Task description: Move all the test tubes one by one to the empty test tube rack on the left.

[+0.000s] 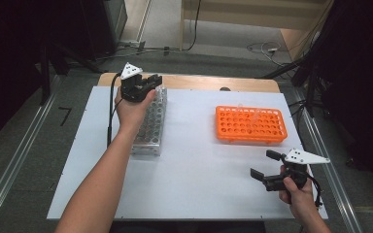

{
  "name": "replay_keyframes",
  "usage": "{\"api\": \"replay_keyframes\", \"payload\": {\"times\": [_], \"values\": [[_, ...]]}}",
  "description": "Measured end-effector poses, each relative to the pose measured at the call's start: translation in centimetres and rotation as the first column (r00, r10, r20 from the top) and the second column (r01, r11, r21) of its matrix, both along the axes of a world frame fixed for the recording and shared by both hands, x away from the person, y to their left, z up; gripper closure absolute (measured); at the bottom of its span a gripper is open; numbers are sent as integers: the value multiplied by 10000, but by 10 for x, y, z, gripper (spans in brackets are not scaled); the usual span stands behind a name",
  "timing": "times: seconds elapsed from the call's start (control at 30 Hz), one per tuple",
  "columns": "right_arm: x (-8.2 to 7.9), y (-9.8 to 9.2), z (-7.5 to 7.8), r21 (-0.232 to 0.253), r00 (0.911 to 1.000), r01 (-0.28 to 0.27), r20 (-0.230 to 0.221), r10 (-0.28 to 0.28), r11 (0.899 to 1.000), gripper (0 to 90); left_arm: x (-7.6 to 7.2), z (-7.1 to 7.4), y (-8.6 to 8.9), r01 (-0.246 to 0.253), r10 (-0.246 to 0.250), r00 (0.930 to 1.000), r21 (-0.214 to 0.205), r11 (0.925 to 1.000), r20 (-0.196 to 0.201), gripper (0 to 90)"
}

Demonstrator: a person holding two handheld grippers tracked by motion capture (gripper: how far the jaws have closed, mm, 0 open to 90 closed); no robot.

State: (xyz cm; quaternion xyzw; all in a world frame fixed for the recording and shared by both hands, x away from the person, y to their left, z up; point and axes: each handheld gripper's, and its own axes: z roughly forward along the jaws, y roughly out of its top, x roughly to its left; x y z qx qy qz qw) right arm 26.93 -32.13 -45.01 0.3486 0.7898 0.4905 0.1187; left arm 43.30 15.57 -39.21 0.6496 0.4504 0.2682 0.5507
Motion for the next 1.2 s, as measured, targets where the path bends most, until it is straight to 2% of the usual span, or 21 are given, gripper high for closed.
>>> {"api": "replay_keyframes", "payload": {"times": [0.1, 0.13, 0.47, 0.53, 0.7, 0.87, 1.07, 1.2], "values": [[0, 0, 0, -3, 10000, -3, 7, 3, 10000, 0, 8, -3, -1, -219, 219, 9998, 131, 9997, 35, 760], [1, -1, 0, 2, 10000, 6, 8, -6, 10000, 0, 11, -4, -1, -219, 219, 9998, 32, 9998, 32, 760], [0, -2, 0, 90, 10000, 4, -16, -3, 10000, 0, 31, -9, -7, -475, 476, 9988, 50, 9989, -63, 760], [0, -2, 0, 97, 10000, 3, -5, -3, 10000, 0, 33, -11, -7, -523, 522, 9986, -53, 9986, -90, 759], [0, -3, 0, 107, 10000, 0, -19, 0, 9999, 0, 36, -18, -10, -518, 527, 9983, 364, 9980, -248, 759], [1, -3, -1, 129, 10000, -24, -55, 25, 9999, 0, 37, -21, -10, -379, 397, 9982, 403, 9985, -448, 758], [1, -2, -2, 102, 10000, -66, -55, 67, 9999, 0, 35, -26, -8, -278, 338, 9952, 657, 9975, -917, 757], [1, -2, -1, 98, 10000, -84, -7, 85, 9999, 0, 35, -29, -7, -173, 248, 9930, 656, 9977, -1157, 756]]}}
